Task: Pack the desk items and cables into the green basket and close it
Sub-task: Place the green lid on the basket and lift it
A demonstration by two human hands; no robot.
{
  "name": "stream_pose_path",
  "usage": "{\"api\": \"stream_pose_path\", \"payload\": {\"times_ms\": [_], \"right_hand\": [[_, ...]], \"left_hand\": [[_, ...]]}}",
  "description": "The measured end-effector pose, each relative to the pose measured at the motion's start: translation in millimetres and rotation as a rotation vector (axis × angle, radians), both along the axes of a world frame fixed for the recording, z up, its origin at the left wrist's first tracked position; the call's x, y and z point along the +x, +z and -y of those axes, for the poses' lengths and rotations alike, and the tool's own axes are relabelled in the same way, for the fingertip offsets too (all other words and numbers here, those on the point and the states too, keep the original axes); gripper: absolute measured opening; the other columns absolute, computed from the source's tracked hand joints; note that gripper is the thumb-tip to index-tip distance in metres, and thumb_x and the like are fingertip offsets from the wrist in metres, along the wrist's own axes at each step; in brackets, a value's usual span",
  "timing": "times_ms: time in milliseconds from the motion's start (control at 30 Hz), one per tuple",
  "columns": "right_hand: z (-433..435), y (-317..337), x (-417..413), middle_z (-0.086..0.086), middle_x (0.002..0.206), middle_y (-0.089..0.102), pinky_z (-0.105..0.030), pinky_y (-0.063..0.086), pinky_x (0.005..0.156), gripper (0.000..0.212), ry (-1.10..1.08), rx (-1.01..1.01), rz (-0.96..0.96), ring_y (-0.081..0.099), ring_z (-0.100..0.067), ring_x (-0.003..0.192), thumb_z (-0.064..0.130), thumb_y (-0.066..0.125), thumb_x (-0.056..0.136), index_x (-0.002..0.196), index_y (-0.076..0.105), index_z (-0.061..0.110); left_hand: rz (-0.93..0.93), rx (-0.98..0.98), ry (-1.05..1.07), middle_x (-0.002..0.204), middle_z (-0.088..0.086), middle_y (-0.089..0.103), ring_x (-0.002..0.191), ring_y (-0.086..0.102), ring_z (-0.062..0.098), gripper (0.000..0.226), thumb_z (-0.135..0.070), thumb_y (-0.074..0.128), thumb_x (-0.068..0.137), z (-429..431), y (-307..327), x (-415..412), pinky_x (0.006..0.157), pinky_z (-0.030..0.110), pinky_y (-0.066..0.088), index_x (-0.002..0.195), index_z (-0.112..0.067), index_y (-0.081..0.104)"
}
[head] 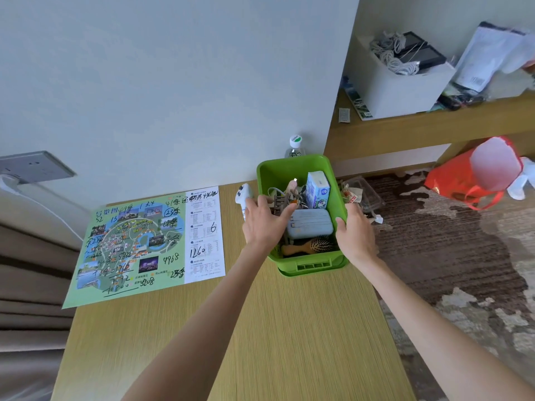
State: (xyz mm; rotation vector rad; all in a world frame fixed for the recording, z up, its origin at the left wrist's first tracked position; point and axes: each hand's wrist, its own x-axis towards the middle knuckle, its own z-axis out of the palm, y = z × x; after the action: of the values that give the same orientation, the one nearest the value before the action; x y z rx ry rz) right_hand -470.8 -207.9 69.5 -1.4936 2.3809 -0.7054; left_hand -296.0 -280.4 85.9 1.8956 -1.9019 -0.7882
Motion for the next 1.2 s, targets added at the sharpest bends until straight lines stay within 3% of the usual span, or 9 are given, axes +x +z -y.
{"api": "stream_pose_path", "payload": {"times_ms": [133,267,333,467,600,667,767,967,1200], "right_hand": [[-3,11,11,-0.001,0.091,0.050,-0.028,0.035,0.063,0.010,0.025,-0.055,0.016,0.047,-0.018,0.077,0.005,0.055,0.094,0.102,0.051,0.003],[-10,25,28,0.004,0.091,0.047,-0.023,0.032,0.057,0.010,0.057,-0.107,0.008,0.046,-0.016,0.076,0.003,0.057,0.092,0.101,0.053,0.005],[-16,29,39,0.004,0.088,0.049,-0.025,0.034,0.057,0.009,0.074,-0.096,0.000,0.051,-0.019,0.077,0.005,0.057,0.092,0.100,0.052,0.006],[-31,27,74,0.000,0.089,0.052,-0.014,0.025,0.051,0.016,0.090,-0.099,0.071,0.048,-0.015,0.076,0.005,0.056,0.094,0.109,0.055,0.002],[-47,20,113,0.002,0.093,0.052,-0.021,0.036,0.068,0.024,0.133,-0.101,0.178,0.052,-0.016,0.087,0.006,0.056,0.094,0.117,0.054,0.001],[-55,15,130,-0.002,0.096,0.056,-0.022,0.037,0.072,0.026,0.161,-0.098,0.211,0.054,-0.019,0.090,0.006,0.056,0.094,0.119,0.054,0.000],[-66,7,152,-0.005,0.101,0.059,-0.022,0.039,0.074,0.026,0.205,-0.076,0.250,0.056,-0.020,0.095,0.008,0.056,0.095,0.120,0.053,0.001],[-86,-11,183,-0.002,0.086,0.054,-0.029,0.041,0.066,0.016,0.297,-0.079,0.238,0.053,-0.020,0.080,0.006,0.056,0.093,0.109,0.054,0.002],[-101,-20,193,-0.005,0.092,0.060,-0.030,0.045,0.067,0.023,0.331,-0.047,0.187,0.057,-0.022,0.085,0.009,0.057,0.093,0.115,0.053,0.004]], "left_hand": [[-0.133,0.088,0.029,0.121,0.006,0.045,0.105,0.057,0.026,0.057,-0.063,0.053,0.086,0,5,17,0.091,0.045,0.050,0.121,-0.017,0.049],[-0.299,0.063,0.074,0.122,0.009,0.054,0.105,0.057,0.025,0.036,-0.042,0.042,0.099,-12,6,48,0.094,0.045,0.048,0.120,-0.014,0.051],[-0.357,0.029,0.094,0.119,0.009,0.058,0.101,0.058,0.023,0.027,-0.032,0.041,0.101,-20,9,65,0.086,0.040,0.049,0.118,-0.013,0.052],[-0.428,0.001,0.150,0.108,0.006,0.058,0.097,0.061,0.026,0.017,-0.016,0.043,0.101,-38,15,105,0.074,0.036,0.051,0.114,-0.016,0.054],[-0.429,-0.044,0.205,0.098,0.003,0.057,0.087,0.062,0.023,0.015,-0.017,0.047,0.100,-58,16,148,0.066,0.033,0.052,0.112,-0.021,0.055],[-0.432,-0.074,0.225,0.095,0.002,0.057,0.079,0.061,0.021,0.014,-0.018,0.049,0.099,-68,16,168,0.060,0.030,0.048,0.112,-0.021,0.055],[-0.444,-0.082,0.258,0.092,0.004,0.055,0.075,0.056,0.021,0.013,-0.017,0.051,0.098,-85,13,192,0.062,0.036,0.048,0.111,-0.019,0.055],[-0.455,-0.087,0.355,0.085,0.004,0.051,0.072,0.053,0.022,0.010,-0.018,0.054,0.097,-121,-5,228,0.060,0.032,0.042,0.108,-0.019,0.054],[-0.451,-0.115,0.418,0.082,0.002,0.047,0.077,0.054,0.023,0.023,-0.015,0.058,0.095,-143,-25,235,0.072,0.046,0.051,0.116,-0.017,0.046]]}}
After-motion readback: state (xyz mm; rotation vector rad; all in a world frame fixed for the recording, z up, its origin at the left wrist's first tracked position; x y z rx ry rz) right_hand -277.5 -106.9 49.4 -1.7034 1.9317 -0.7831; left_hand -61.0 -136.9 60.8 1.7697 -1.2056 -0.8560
